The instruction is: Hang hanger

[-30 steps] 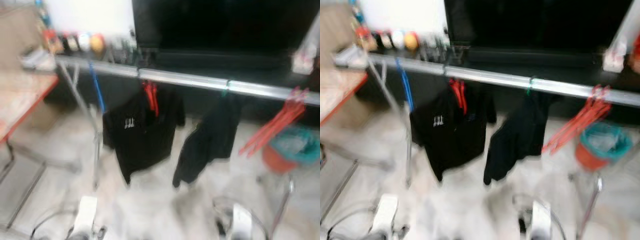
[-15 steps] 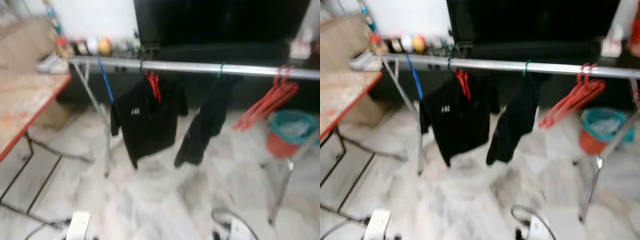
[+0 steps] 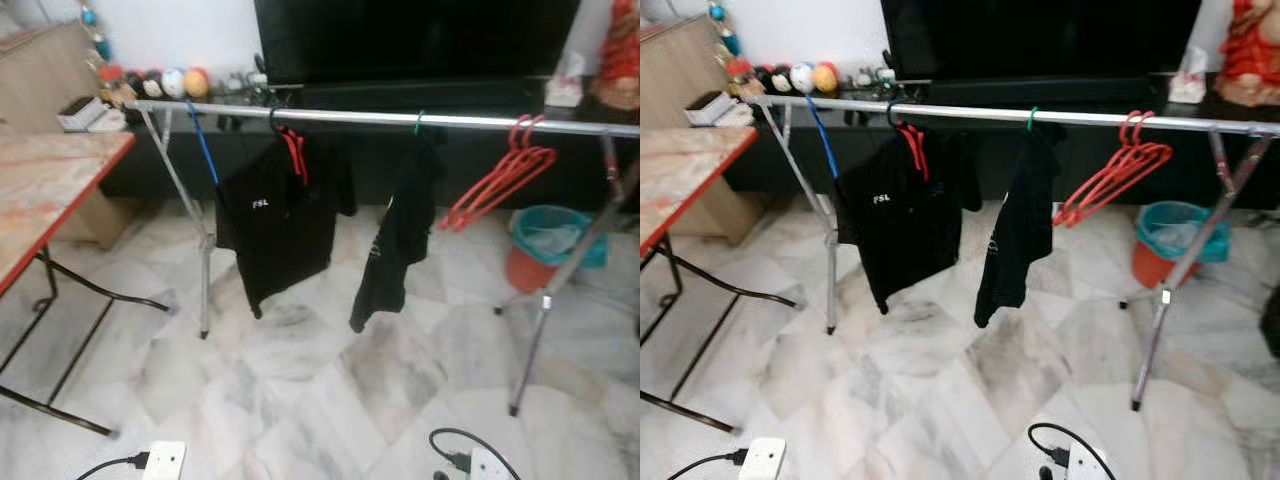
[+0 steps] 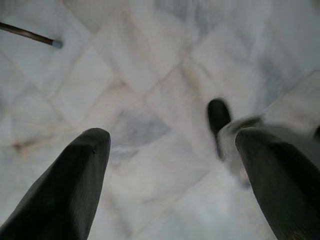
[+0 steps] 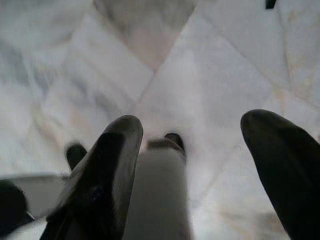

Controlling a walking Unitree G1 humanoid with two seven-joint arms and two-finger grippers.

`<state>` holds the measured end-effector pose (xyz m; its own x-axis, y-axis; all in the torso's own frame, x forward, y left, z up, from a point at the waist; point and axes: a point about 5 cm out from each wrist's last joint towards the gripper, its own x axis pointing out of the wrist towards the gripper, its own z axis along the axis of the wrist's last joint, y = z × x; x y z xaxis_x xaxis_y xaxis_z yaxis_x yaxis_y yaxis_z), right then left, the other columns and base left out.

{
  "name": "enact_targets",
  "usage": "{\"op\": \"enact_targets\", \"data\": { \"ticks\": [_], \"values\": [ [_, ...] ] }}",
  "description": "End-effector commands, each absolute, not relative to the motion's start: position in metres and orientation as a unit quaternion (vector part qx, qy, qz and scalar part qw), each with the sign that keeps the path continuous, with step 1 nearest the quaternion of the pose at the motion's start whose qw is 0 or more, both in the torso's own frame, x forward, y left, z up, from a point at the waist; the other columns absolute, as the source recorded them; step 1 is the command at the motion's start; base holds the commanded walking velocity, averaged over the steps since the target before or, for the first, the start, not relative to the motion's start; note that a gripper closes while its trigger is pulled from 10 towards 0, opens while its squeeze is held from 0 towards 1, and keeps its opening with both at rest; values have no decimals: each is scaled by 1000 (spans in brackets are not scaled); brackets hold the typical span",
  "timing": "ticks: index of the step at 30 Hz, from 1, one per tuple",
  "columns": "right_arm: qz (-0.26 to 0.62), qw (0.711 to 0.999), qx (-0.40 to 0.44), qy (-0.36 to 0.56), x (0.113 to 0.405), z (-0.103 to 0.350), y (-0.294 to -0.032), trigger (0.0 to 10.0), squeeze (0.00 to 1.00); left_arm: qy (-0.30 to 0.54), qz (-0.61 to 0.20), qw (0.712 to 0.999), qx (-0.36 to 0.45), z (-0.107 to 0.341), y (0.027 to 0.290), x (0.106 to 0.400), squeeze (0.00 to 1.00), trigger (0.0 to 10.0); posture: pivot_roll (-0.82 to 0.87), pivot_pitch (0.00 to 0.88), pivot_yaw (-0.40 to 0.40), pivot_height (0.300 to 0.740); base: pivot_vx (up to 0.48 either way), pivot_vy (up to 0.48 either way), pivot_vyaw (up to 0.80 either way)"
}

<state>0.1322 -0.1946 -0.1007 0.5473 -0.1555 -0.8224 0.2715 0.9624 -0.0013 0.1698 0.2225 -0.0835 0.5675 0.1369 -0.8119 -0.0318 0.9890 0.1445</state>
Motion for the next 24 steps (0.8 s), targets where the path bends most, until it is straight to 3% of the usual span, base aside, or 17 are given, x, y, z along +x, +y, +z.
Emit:
{"op": "enact_targets", "data": {
  "ticks": [1, 9, 24],
  "values": [
    [-112, 877, 31, 467, 135, -98, -208, 10000, 0, 472, 68, 878, 30, -89, 216, 160, 0, 10000, -28, 0, -34, 740, -270, 0, 0],
    [-109, 876, -4, 470, 133, -95, -229, 10000, 0, 476, 78, 876, -4, -94, 196, 157, 0, 10000, 9, 0, -111, 740, -271, 0, 0],
    [-112, 877, 26, 467, 128, -98, -222, 10000, 0, 484, 68, 872, 29, -94, 205, 153, 0, 10000, -5, 0, -28, 740, -279, 0, 0]
  ]
}}
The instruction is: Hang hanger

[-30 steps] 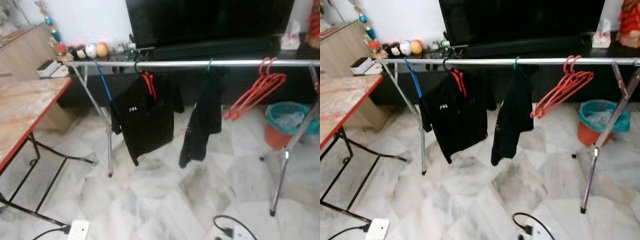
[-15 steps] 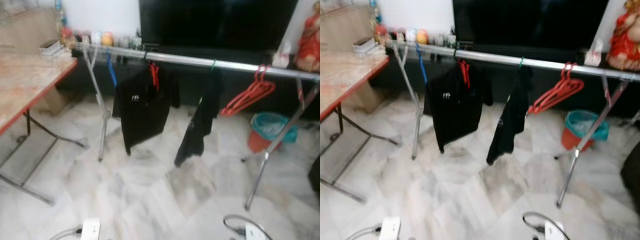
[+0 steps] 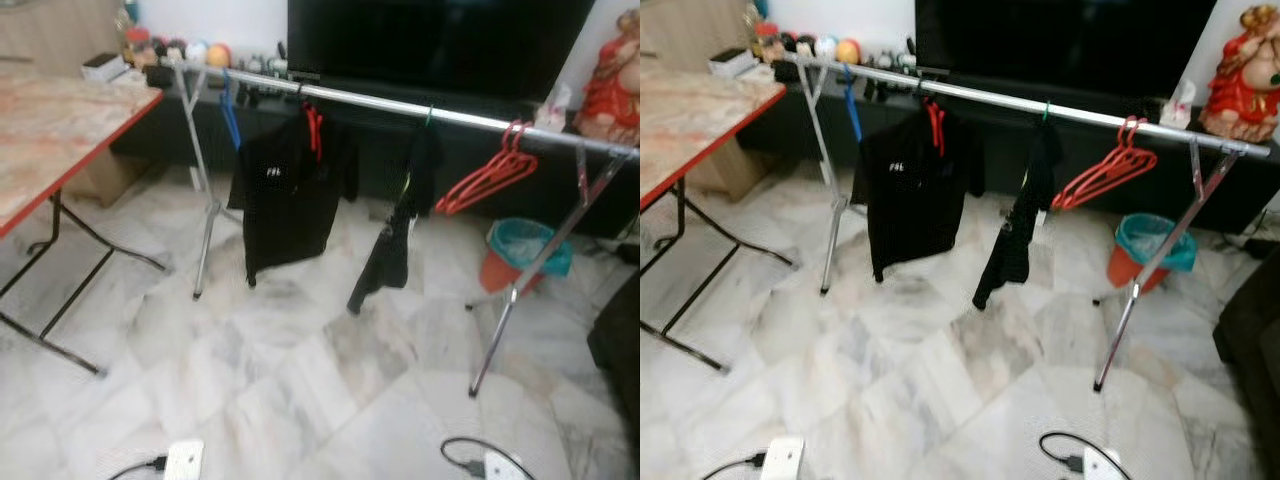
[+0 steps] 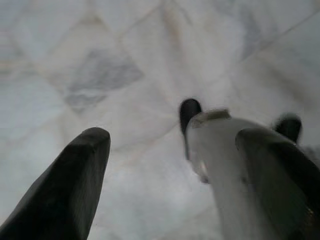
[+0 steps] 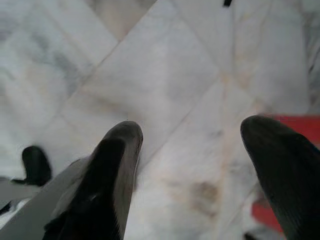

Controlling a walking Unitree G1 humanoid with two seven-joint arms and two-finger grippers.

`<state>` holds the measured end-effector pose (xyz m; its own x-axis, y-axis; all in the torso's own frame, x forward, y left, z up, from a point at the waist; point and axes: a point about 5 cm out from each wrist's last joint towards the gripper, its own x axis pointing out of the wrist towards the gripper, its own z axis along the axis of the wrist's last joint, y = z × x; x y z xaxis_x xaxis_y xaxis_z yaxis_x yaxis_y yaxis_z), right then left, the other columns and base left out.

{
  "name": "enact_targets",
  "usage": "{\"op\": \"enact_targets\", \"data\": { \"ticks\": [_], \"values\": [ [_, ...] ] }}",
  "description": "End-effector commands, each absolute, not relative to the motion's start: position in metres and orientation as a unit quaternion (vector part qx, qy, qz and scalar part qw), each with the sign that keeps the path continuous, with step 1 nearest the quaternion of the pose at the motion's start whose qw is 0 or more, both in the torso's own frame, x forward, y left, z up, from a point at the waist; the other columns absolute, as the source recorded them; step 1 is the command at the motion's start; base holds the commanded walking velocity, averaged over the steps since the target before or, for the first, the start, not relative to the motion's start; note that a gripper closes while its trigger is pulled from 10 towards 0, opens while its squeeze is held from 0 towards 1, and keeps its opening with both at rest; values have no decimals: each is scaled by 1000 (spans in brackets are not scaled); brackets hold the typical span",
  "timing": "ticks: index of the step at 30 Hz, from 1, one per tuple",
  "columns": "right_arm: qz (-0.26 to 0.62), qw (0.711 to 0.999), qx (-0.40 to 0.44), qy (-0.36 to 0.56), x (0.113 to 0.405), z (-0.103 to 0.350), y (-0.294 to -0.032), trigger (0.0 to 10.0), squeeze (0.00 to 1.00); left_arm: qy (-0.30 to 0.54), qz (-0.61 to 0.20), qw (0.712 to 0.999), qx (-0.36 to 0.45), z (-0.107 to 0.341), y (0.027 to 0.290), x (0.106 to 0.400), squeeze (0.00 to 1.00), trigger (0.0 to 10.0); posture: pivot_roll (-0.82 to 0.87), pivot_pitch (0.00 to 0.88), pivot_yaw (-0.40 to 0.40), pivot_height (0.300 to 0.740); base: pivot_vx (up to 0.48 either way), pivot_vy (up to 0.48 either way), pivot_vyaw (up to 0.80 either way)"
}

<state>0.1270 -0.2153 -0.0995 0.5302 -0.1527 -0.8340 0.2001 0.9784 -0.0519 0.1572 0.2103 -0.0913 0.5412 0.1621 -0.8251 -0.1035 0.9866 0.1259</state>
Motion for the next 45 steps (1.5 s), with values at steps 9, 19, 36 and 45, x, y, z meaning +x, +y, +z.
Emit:
{"op": "enact_targets", "data": {
  "ticks": [9, 19, 36, 45],
  "values": [
    [-132, 874, 40, 466, 121, -101, -215, 10000, 0, 493, 57, 866, 59, -94, 214, 149, 0, 10000, -27, 0, 12, 740, 0, 0, 0],
    [-127, 874, 42, 467, 118, -102, -213, 10000, 0, 496, 53, 865, 65, -95, 216, 146, 0, 10000, -17, 0, 12, 740, 0, 0, 0],
    [-127, 878, 46, 458, 120, -100, -214, 10000, 0, 495, 59, 865, 56, -95, 215, 147, 0, 10000, -8, 0, 7, 740, 0, 115, 0],
    [-125, 882, 50, 452, 122, -100, -212, 10000, 0, 494, 59, 865, 58, -94, 217, 148, 0, 10000, -6, 0, 16, 740, 0, 282, 0]
  ]
}}
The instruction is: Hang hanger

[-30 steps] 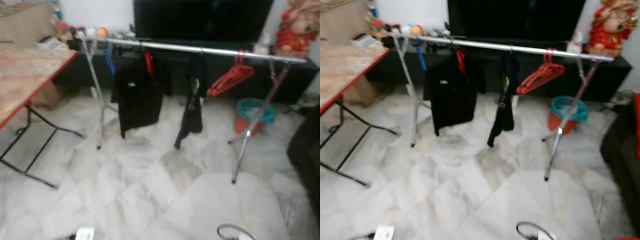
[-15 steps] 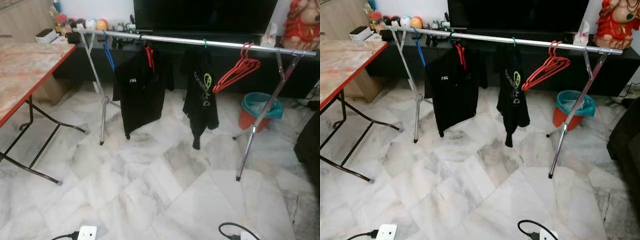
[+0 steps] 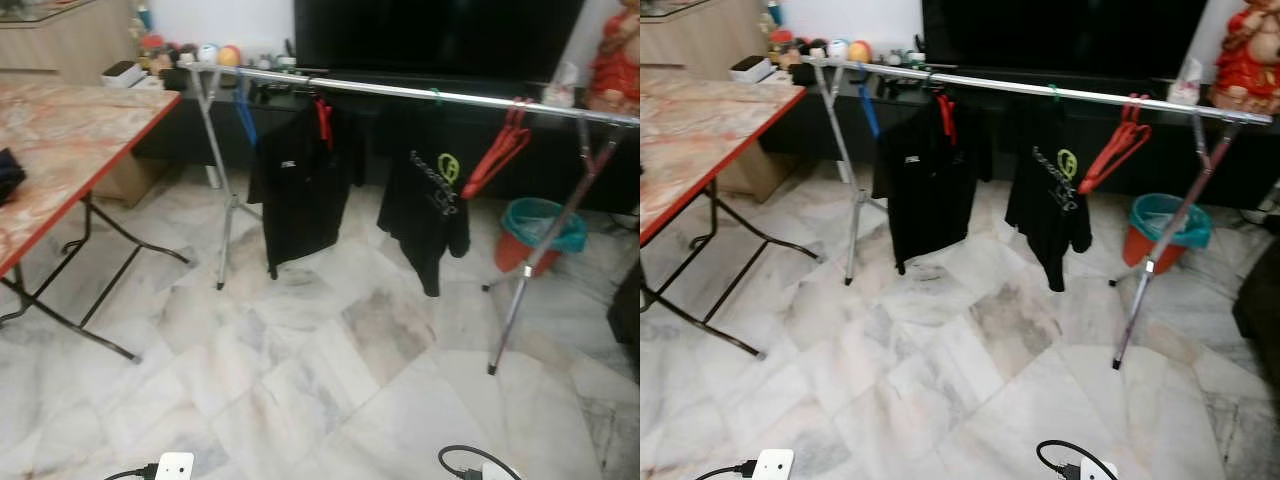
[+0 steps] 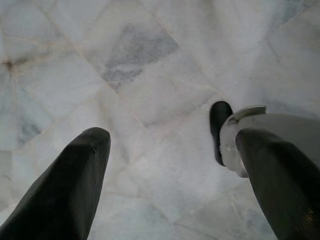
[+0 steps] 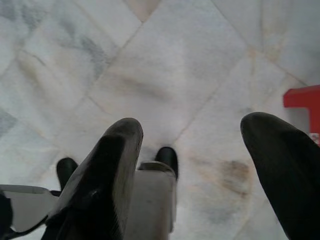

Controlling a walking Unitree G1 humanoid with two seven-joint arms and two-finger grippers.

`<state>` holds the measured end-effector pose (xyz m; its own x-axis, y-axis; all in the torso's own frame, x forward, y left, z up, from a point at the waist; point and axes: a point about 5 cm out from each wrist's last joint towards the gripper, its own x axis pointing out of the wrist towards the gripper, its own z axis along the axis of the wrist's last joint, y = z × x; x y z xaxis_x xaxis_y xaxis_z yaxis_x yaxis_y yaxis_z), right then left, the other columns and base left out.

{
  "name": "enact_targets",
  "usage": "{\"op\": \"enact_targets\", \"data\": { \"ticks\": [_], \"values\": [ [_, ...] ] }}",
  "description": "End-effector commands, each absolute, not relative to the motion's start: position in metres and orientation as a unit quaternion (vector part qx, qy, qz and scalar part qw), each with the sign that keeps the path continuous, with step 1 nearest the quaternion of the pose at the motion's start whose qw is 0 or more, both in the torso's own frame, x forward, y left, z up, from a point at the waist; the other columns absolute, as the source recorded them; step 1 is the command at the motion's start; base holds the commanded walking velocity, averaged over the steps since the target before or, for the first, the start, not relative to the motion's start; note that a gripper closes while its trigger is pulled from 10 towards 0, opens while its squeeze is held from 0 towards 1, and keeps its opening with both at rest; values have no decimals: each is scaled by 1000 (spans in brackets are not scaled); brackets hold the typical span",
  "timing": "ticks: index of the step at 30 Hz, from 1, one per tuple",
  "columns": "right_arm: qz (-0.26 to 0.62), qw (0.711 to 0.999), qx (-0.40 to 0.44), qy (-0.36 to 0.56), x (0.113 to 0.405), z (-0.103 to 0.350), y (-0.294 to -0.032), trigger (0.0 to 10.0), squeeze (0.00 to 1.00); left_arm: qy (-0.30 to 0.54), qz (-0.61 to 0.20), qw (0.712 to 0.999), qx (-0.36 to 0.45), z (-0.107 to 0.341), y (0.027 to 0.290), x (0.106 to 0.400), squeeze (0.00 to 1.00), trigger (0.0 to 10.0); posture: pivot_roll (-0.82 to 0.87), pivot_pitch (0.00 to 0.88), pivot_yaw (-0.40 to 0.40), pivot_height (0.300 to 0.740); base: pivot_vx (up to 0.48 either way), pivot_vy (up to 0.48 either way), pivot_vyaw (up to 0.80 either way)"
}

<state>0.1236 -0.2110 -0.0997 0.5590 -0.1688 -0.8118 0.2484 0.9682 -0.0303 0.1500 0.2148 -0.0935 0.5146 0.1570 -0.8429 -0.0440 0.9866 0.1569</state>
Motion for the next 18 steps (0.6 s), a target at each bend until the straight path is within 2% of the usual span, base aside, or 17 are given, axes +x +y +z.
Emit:
{"op": "enact_targets", "data": {
  "ticks": [1, 18],
  "values": [
    [-125, 882, 50, 452, 122, -100, -212, 10000, 0, 494, 59, 865, 59, -94, 218, 148, 0, 10000, -6, 0, 17, 740, 0, 285, 0],
    [-123, 883, 52, 450, 122, -100, -211, 10000, 0, 494, 59, 865, 59, -94, 218, 148, 0, 10000, -2, 0, 16, 740, 0, 277, 0]
  ]
}}
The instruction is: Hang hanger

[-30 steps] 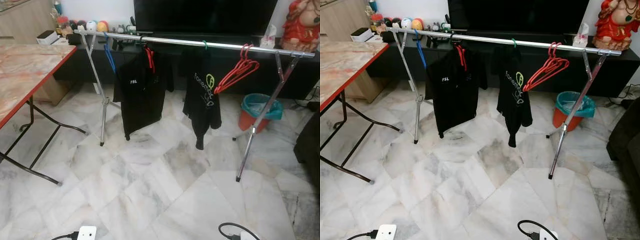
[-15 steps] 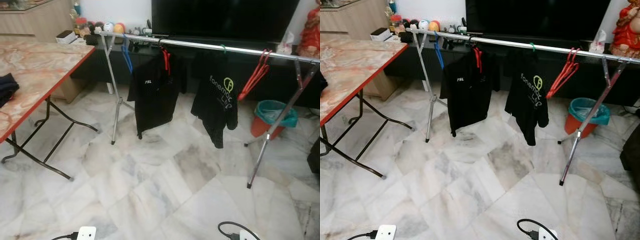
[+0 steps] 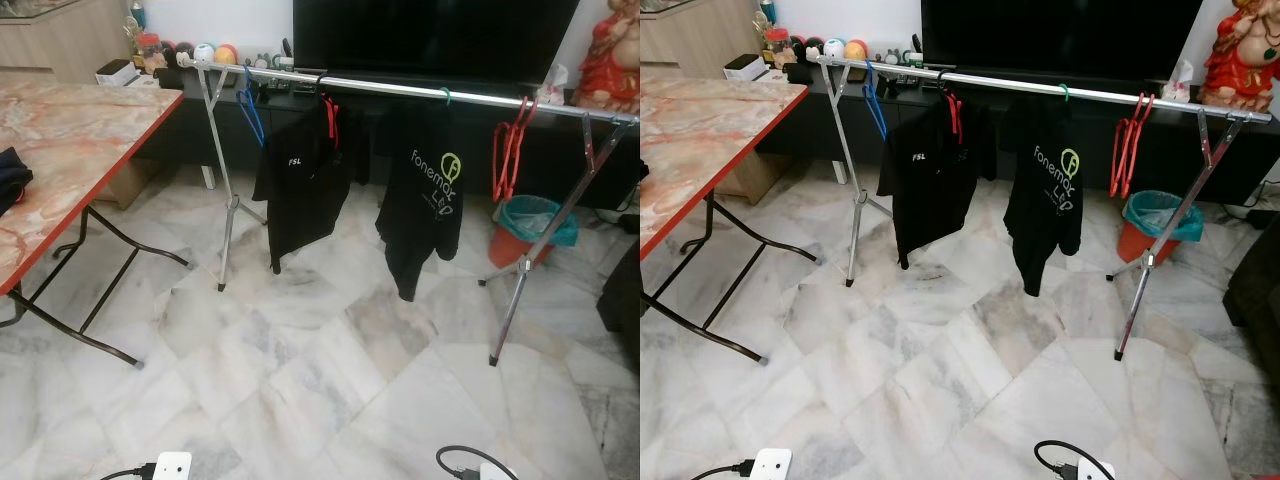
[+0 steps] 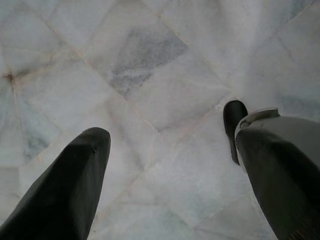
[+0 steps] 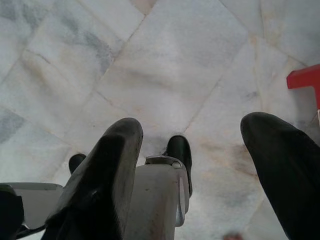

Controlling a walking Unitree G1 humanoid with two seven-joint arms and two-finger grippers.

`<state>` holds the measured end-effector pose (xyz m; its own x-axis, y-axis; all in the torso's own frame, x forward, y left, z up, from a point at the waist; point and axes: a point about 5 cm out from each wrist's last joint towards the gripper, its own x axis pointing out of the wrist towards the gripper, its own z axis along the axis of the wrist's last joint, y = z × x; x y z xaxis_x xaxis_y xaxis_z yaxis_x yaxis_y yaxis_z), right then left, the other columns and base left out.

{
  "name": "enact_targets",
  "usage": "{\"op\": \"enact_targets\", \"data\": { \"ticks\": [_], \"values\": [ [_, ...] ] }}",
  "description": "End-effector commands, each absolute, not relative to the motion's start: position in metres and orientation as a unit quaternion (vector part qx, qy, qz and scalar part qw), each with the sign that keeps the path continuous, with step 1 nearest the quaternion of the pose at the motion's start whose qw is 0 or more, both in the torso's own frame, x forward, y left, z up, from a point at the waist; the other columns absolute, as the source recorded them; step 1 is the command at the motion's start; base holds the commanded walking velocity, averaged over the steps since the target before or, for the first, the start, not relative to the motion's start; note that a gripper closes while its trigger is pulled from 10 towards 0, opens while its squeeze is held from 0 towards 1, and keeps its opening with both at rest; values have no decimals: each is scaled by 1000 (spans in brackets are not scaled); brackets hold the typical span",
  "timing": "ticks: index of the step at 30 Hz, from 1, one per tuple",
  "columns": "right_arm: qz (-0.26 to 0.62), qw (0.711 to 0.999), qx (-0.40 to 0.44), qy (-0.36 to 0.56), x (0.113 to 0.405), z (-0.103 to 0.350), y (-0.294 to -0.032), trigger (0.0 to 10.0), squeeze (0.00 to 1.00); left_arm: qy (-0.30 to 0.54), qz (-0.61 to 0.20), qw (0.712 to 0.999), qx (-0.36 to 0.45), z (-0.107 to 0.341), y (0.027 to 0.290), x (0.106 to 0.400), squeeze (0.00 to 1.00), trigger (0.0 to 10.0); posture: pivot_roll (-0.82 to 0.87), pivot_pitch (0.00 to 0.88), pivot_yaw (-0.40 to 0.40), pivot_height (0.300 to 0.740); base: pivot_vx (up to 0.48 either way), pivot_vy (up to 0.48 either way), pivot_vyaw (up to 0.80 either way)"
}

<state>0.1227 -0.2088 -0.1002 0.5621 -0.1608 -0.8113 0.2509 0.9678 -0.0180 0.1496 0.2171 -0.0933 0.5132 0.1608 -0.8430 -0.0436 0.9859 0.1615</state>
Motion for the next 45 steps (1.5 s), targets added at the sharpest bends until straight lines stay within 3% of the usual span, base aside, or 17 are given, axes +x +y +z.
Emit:
{"op": "enact_targets", "data": {
  "ticks": [1, 30, 45],
  "values": [
    [-123, 883, 52, 450, 122, -100, -211, 10000, 0, 494, 59, 865, 59, -94, 218, 148, 0, 10000, -2, 0, 16, 740, 0, 270, 0],
    [-123, 883, 57, 450, 124, -100, -208, 10000, 0, 493, 58, 866, 62, -93, 220, 150, 0, 10000, 7, 0, 21, 740, 0, 252, 0],
    [-121, 882, 57, 451, 123, -100, -207, 10000, 0, 494, 54, 865, 66, -93, 221, 149, 0, 10000, 4, 0, 18, 740, 0, 100, 0]
  ]
}}
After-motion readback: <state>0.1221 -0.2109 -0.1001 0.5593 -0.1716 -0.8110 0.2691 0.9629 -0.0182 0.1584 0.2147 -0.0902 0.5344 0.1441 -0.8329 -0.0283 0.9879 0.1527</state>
